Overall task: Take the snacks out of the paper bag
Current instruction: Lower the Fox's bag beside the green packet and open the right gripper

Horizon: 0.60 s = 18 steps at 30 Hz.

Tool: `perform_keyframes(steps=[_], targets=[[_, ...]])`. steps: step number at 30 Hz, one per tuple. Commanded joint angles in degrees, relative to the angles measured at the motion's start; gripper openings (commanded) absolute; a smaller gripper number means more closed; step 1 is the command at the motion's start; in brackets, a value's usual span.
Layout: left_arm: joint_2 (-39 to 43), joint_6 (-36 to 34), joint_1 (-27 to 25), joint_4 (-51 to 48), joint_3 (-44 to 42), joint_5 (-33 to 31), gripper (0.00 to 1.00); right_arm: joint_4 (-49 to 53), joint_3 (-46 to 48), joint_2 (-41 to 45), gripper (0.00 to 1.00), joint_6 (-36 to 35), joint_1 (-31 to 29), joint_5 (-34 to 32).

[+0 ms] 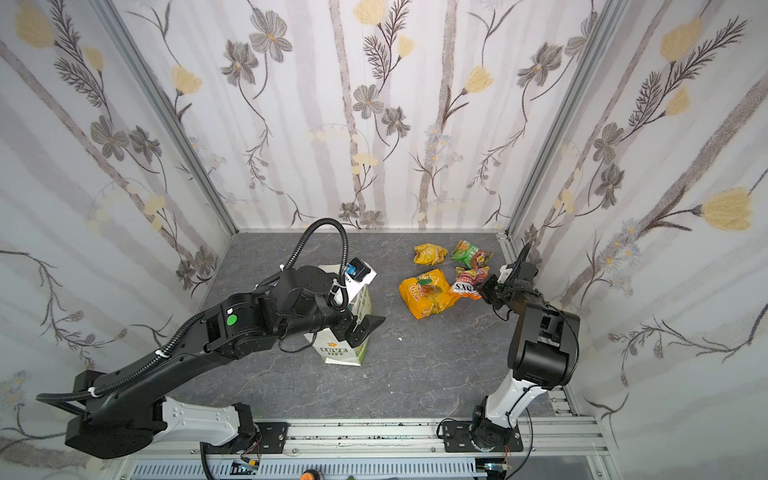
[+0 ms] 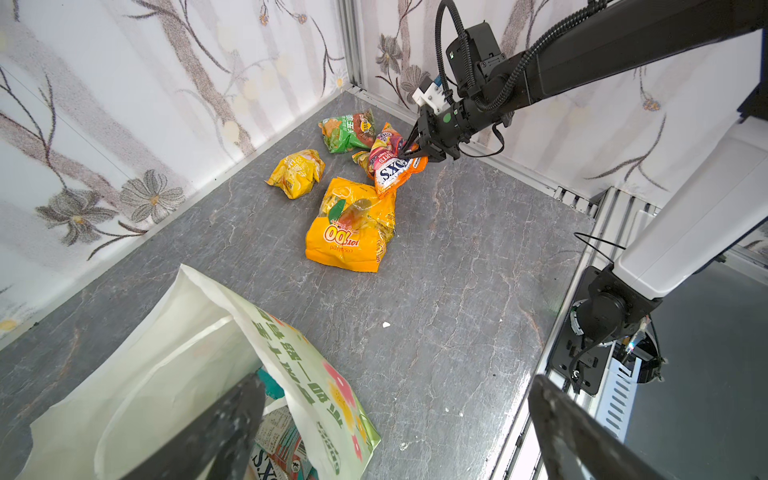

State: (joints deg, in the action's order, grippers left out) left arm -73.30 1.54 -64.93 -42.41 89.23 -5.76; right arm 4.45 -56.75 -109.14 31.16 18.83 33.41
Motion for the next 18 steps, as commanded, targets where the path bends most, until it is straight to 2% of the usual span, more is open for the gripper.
perform_keyframes(steps=[1, 6, 10, 14, 18], targets=[[0.86, 0.72, 0.35, 2.13, -0.62, -0.20, 1.00, -1.40, 0.36, -1.10, 0.31, -1.51, -0.17, -1.54], [0.88, 0.66, 0.73, 2.06, -0.78, 0.62, 1.00, -1.48, 1.76, -1.13, 0.45, -2.55, -0.20, -3.07], [0.88, 0.41, 0.94, 0.79, 0.02, 0.53, 1.00, -1.90, 3.09, 0.14, 0.60, -2.78, -0.19, -4.39], [0.88, 0.30, 1.20, 0.21, 0.48, 0.40, 1.00, -1.73, 3.72, 1.07, 0.65, -4.16, -0.11, -4.51], [0.87, 0.60, 1.63, -0.94, 1.21, -0.19, 1.00, -1.56, 5.30, 3.31, 0.75, -5.29, 0.15, -6.26]])
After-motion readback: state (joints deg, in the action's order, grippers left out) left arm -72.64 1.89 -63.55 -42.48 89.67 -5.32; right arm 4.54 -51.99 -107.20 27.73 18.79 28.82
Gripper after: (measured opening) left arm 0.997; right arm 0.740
